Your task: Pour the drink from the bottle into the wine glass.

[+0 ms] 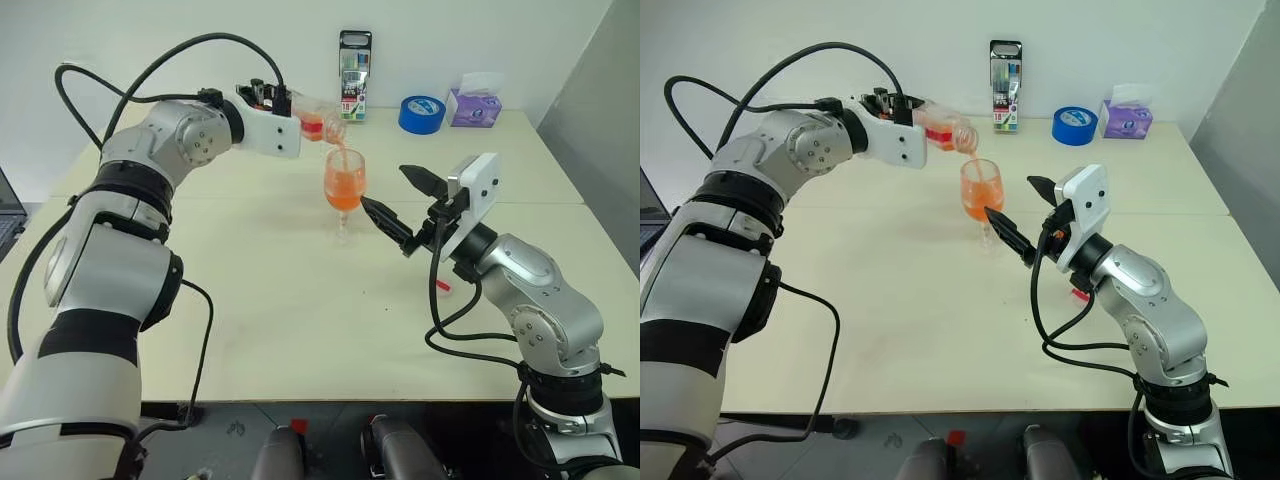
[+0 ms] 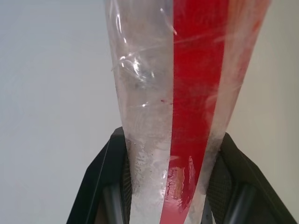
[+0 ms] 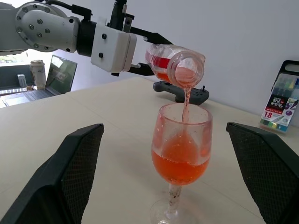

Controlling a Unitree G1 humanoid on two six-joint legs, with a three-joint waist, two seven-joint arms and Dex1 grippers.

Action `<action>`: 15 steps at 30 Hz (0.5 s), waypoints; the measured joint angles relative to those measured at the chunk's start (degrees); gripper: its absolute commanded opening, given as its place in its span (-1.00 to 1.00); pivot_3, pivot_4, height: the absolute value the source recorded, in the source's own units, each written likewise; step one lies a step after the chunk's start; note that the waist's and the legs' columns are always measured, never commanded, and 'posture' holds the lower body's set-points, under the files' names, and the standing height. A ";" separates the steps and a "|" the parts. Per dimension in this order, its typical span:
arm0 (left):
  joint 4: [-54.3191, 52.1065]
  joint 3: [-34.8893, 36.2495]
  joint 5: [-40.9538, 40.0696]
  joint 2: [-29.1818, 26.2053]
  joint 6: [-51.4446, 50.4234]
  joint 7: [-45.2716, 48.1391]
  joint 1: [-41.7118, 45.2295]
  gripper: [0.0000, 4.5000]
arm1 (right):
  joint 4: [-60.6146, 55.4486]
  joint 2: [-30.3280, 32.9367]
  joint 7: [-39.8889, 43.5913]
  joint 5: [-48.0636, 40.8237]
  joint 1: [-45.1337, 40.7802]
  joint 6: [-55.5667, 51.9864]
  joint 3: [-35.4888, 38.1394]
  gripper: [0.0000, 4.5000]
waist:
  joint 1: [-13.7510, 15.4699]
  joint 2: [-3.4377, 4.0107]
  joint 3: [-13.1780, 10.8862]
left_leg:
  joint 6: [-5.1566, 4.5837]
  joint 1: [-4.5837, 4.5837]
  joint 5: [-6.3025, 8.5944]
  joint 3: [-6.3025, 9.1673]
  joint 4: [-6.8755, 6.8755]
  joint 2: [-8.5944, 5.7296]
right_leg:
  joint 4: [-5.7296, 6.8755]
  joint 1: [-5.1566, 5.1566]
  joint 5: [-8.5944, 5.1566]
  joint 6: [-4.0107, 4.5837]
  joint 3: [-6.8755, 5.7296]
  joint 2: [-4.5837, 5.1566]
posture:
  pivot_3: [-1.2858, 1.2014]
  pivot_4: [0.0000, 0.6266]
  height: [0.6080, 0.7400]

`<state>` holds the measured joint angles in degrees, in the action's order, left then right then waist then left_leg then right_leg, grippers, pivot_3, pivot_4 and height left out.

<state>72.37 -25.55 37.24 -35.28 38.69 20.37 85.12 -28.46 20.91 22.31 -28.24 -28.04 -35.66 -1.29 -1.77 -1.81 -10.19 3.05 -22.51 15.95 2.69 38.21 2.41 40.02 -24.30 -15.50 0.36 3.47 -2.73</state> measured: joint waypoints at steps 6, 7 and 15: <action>-0.77 10.06 -13.05 3.02 -5.69 11.72 -3.63 -0.26 | -0.13 0.02 0.14 -0.15 0.00 -0.21 0.01 1.00 | -0.07 0.00 0.00 | -0.01 0.02 0.00 -0.01 0.10 -0.01 | 0.12 0.00 0.00 0.00 -0.01 0.00 | 0.03 -0.52 1.00; -1.21 12.02 -15.69 3.73 -7.42 13.21 -4.21 -0.26 | -0.33 0.02 0.21 -0.23 0.00 -0.32 0.01 1.00 | -0.06 0.00 0.00 | -0.01 -0.02 0.00 0.03 0.17 0.01 | 0.15 0.00 0.00 0.00 -0.03 0.00 | 0.03 -0.52 1.00; -17.92 30.38 -35.76 6.73 -31.83 11.69 -18.90 -0.26 | -6.23 8.23 10.69 -0.39 8.71 0.62 -4.72 1.00 | -0.34 0.01 0.01 | -0.03 0.06 0.01 0.08 0.60 0.04 | 0.56 0.07 -0.01 -0.02 0.09 0.00 | 0.03 -0.52 1.00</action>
<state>54.46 4.83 1.48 -28.54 6.85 32.06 66.22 -34.69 29.14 33.00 -28.63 -19.33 -35.03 -6.01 -2.11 -1.80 -10.19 3.02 -22.45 15.97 2.76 38.81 2.44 40.58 -24.23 -15.51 0.34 3.56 -2.73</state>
